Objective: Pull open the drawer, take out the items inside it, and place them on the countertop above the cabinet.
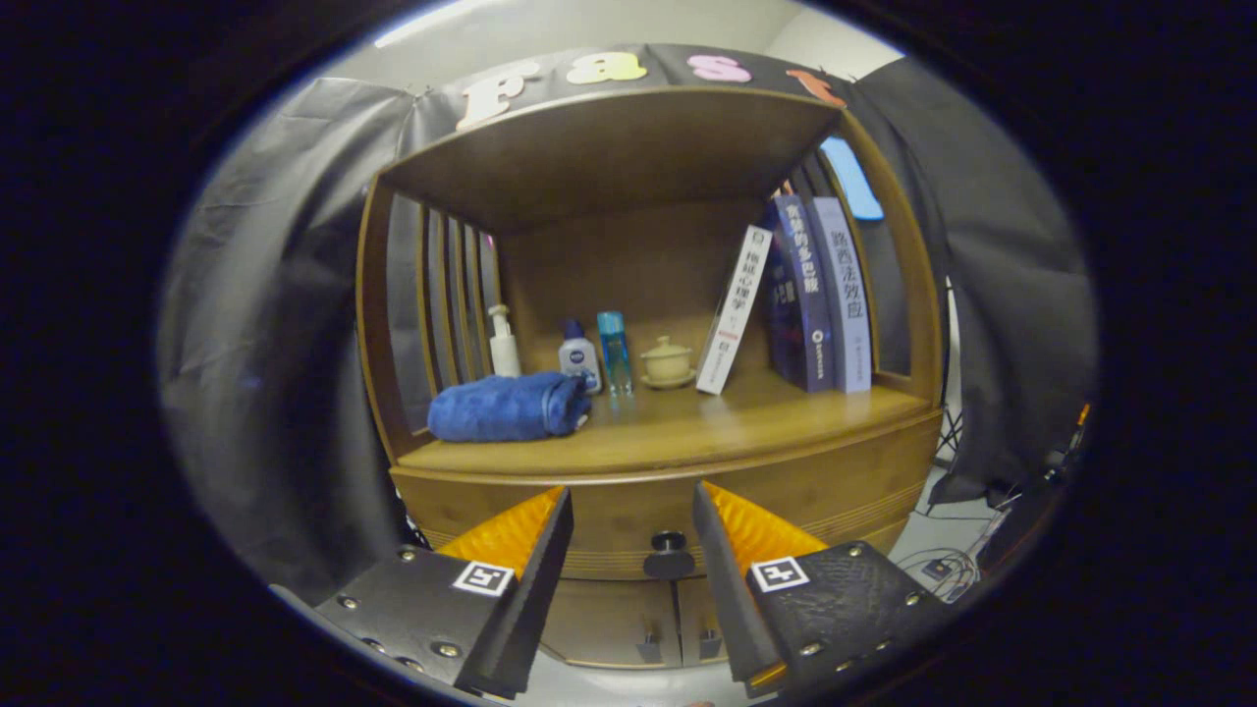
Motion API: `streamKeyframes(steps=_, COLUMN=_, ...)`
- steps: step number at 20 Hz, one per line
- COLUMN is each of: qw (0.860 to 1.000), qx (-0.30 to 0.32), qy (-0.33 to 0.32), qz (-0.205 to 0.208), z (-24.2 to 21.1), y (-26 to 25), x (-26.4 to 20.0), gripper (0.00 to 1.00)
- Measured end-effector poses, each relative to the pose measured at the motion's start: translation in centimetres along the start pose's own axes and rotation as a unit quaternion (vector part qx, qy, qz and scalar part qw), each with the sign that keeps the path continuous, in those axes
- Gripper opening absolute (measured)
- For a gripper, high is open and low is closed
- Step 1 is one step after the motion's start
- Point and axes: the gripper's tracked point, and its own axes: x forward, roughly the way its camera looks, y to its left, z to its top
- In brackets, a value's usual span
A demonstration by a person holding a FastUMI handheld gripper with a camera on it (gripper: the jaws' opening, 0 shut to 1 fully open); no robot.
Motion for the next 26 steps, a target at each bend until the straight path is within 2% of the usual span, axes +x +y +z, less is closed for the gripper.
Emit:
streamKeyframes(steps=8, qw=0.996, qx=-0.005, qy=0.083, qz=-0.008, z=-5.9, y=-1.2, x=4.7, gripper=0.73)
streamKeyframes(steps=13, qw=0.996, qx=-0.004, qy=0.092, qz=-0.015, z=-6.1, y=-1.5, x=5.9, gripper=0.7)
streamKeyframes(steps=15, qw=0.996, qx=-0.005, qy=0.085, qz=-0.031, z=-6.4, y=-2.2, x=6.8, gripper=0.7)
streamKeyframes(steps=17, qw=0.996, qx=0.001, qy=0.084, qz=-0.025, z=-6.0, y=-2.3, x=6.4, gripper=0.41)
streamKeyframes(steps=20, qw=0.996, qx=0.006, qy=0.085, qz=-0.026, z=-6.1, y=-2.2, x=6.1, gripper=0.36)
streamKeyframes(steps=21, qw=0.996, qx=0.009, qy=0.088, qz=-0.029, z=-6.2, y=-2.2, x=6.0, gripper=0.28)
streamKeyframes(steps=26, qw=0.995, qx=0.02, qy=0.09, qz=-0.038, z=-6.0, y=-2.2, x=4.8, gripper=0.28)
